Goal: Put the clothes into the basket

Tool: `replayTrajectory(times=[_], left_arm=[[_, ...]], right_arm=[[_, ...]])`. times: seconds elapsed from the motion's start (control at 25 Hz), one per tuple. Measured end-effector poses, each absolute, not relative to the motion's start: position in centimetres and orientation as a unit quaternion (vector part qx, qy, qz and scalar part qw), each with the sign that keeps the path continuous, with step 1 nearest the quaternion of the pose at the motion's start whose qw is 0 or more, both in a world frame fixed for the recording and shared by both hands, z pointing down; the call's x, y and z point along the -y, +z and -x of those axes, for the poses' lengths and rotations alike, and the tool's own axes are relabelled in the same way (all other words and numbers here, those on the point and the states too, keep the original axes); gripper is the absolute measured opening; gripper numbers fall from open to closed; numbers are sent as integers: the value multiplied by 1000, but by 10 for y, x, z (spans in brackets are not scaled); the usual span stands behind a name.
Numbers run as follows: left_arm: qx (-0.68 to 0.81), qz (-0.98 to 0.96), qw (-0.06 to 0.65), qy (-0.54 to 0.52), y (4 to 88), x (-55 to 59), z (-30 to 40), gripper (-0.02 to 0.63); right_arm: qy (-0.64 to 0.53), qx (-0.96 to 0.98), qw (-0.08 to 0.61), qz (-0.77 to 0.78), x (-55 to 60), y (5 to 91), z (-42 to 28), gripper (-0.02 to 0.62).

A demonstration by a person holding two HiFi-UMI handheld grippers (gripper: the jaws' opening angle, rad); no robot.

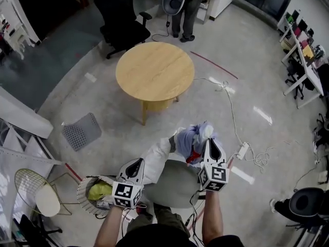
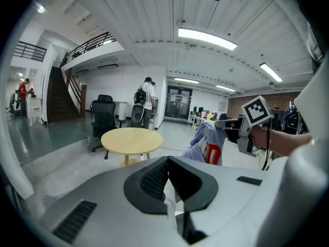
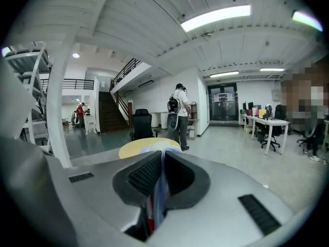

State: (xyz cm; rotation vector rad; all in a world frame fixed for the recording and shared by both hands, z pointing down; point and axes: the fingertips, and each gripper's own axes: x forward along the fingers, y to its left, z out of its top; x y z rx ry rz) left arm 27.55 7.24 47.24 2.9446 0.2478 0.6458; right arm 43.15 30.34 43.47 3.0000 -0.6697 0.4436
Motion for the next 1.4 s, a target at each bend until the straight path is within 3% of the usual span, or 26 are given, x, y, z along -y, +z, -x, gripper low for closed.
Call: replayTrajectory(times=[0.52, 1.4], left_arm=[[-15, -987, 41, 156, 417, -3, -197, 8], [179, -974, 51, 131, 397, 124, 6, 6]], right_arm=[[62, 304, 3, -951, -220, 331, -349, 43], [41, 536, -12, -843, -14, 308, -162, 43]])
